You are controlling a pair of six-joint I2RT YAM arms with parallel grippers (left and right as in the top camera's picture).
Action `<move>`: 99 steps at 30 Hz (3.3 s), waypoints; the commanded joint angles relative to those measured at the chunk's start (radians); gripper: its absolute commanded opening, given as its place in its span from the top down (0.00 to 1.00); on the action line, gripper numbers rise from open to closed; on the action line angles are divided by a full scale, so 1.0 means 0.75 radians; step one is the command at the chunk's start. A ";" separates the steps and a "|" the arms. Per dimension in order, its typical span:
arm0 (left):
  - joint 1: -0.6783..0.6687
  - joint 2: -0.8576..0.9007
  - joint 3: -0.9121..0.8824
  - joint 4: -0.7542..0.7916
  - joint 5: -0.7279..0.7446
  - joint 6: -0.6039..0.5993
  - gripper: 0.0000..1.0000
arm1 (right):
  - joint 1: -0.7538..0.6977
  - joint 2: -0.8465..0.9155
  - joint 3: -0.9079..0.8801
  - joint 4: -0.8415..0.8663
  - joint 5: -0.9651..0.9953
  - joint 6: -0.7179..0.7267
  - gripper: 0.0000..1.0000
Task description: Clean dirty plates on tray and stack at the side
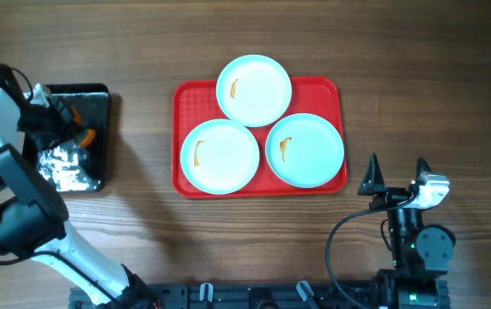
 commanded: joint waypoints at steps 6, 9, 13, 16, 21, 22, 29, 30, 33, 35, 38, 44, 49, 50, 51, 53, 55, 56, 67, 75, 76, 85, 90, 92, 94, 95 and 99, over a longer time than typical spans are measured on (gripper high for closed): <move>-0.020 -0.395 0.322 -0.070 0.024 0.002 0.96 | 0.001 -0.007 -0.002 0.004 -0.001 0.005 0.00; -0.033 -0.254 0.165 0.010 -0.030 0.001 0.96 | 0.001 -0.007 -0.002 0.004 -0.001 0.005 0.00; -0.033 -0.057 0.071 0.004 -0.094 -0.003 0.96 | 0.001 -0.007 -0.002 0.004 -0.001 0.006 0.00; -0.034 -0.144 0.171 -0.039 0.011 -0.004 0.96 | 0.001 -0.007 -0.002 0.004 -0.001 0.006 0.00; -0.034 -0.314 0.237 0.009 0.056 -0.007 0.96 | 0.001 -0.007 -0.002 0.124 -0.090 0.200 0.00; -0.039 -0.288 0.208 0.012 0.013 -0.007 0.96 | 0.001 -0.007 -0.002 0.123 -0.184 0.406 0.00; -0.037 -0.117 0.111 0.025 -0.004 -0.013 0.96 | 0.001 -0.007 0.000 0.594 -0.473 1.569 0.00; -0.038 -0.143 0.118 0.029 -0.004 -0.014 0.96 | 0.001 -0.007 0.032 0.790 -0.469 1.523 0.00; -0.037 -0.173 0.116 0.051 -0.024 -0.032 0.96 | 0.001 0.079 0.419 0.511 -0.538 1.098 0.00; -0.037 -0.138 0.109 0.054 -0.171 -0.032 0.96 | 0.001 0.296 0.829 0.025 -0.618 0.618 0.00; -0.036 -0.075 0.075 0.020 -0.170 -0.025 0.96 | 0.001 0.740 1.411 -0.687 -0.656 0.212 0.00; -0.030 -0.205 0.317 -0.057 -0.029 0.028 0.96 | 0.002 1.229 1.913 -1.197 -0.758 0.106 0.00; -0.036 -0.261 0.328 -0.003 -0.031 0.030 0.96 | 0.067 1.287 1.912 -1.177 -0.775 0.136 0.00; -0.036 -0.220 0.248 0.019 -0.050 0.031 0.96 | 0.090 1.299 1.908 -1.177 -0.774 0.131 0.01; -0.036 -0.182 0.180 0.043 -0.050 0.034 0.96 | 0.127 1.315 1.900 -1.179 -0.772 0.094 0.00; -0.036 -0.049 0.010 0.091 -0.050 0.034 0.96 | 0.232 1.367 1.898 -1.222 -0.587 0.125 0.01; -0.021 0.010 0.004 0.066 -0.053 0.033 0.96 | 0.346 1.419 1.898 -1.234 -0.418 0.145 0.00; -0.010 -0.012 0.035 0.047 -0.053 0.032 0.96 | 0.406 1.446 1.898 -1.220 -0.377 0.144 0.00; -0.234 -0.409 0.482 -0.378 0.347 0.000 0.96 | 0.742 2.079 1.898 -0.922 -0.250 0.188 0.21; -0.780 -0.356 -0.174 -0.047 0.169 -0.050 0.96 | 0.783 2.621 1.898 -0.815 -0.251 0.247 0.36; -0.811 -0.355 -0.234 0.026 0.165 -0.086 0.96 | 0.783 2.643 1.897 -0.818 -0.250 0.247 0.35; -0.935 -0.350 -0.447 0.285 0.166 -0.116 0.96 | 0.799 2.655 1.831 -0.817 -0.191 0.184 0.65; -0.936 -0.350 -0.447 0.291 0.165 -0.116 0.96 | 0.845 2.655 1.785 -0.776 -0.195 0.047 0.64; -0.937 -0.350 -0.451 0.291 0.166 -0.116 0.96 | 0.845 2.655 1.778 -0.789 -0.190 -0.046 0.63; -0.942 -0.349 -0.454 0.291 0.166 -0.116 0.96 | 0.845 2.664 1.769 -0.814 -0.191 -0.086 0.64; -0.949 -0.349 -0.454 0.293 0.165 -0.116 0.96 | 0.845 2.675 1.769 -0.823 -0.191 -0.098 0.64; -0.964 -0.348 -0.454 0.296 0.165 -0.116 0.96 | 0.845 2.745 1.769 -0.853 -0.191 -0.104 0.64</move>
